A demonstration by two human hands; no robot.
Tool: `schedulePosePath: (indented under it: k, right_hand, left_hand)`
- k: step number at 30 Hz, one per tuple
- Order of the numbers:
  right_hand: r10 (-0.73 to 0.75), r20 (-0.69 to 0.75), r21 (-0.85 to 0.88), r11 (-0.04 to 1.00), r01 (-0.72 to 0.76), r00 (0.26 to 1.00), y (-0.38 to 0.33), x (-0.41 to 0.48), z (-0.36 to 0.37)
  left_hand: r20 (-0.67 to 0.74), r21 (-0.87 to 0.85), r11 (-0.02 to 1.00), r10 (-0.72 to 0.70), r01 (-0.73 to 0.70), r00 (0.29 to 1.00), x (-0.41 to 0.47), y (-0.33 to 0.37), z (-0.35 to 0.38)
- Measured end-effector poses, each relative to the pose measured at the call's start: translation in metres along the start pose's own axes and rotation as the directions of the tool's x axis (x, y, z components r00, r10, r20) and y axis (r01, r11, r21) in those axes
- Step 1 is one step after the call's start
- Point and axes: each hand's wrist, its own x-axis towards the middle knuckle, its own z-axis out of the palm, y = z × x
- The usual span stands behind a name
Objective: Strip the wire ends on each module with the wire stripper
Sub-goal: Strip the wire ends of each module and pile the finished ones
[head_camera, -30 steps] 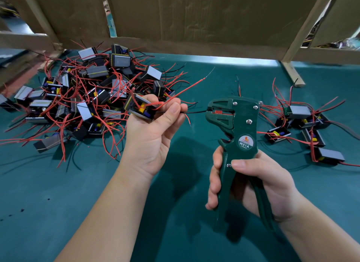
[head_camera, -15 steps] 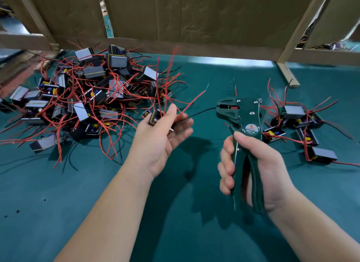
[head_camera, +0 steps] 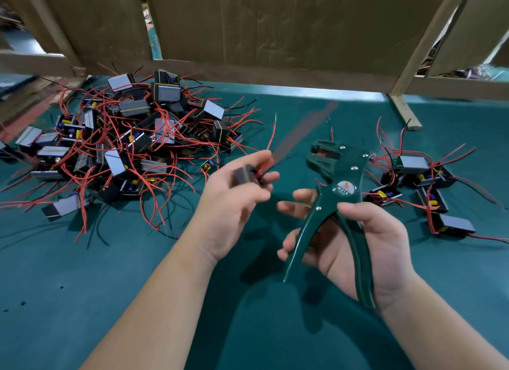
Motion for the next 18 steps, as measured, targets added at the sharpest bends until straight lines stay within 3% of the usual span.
schedulePosePath:
  k: [2,6,11,15,18]
  right_hand:
    - [0.044,0.103,0.042,0.998,-0.049,0.994,0.0,-0.001,0.001]
    - [0.054,0.233,0.122,0.989,-0.084,0.971,-0.004,-0.002,0.003]
    - [0.09,0.214,0.07,0.992,-0.107,0.973,-0.005,-0.002,0.0]
    - [0.064,0.181,0.005,0.998,-0.066,0.981,0.003,0.0,0.0]
    - [-0.059,0.046,-0.045,0.997,0.061,0.997,0.004,0.002,-0.002]
  left_hand:
    - [0.065,0.178,0.983,0.037,-0.048,0.997,-0.004,-0.002,0.001]
    - [0.219,0.204,0.978,0.001,-0.047,0.976,-0.01,-0.002,0.002]
    - [0.272,0.297,0.948,0.029,-0.112,0.962,-0.011,-0.001,0.006]
    - [0.37,0.057,0.998,0.0,-0.023,0.929,-0.013,-0.009,0.009]
    - [0.375,-0.038,0.999,-0.021,0.038,0.927,-0.013,-0.008,0.008]
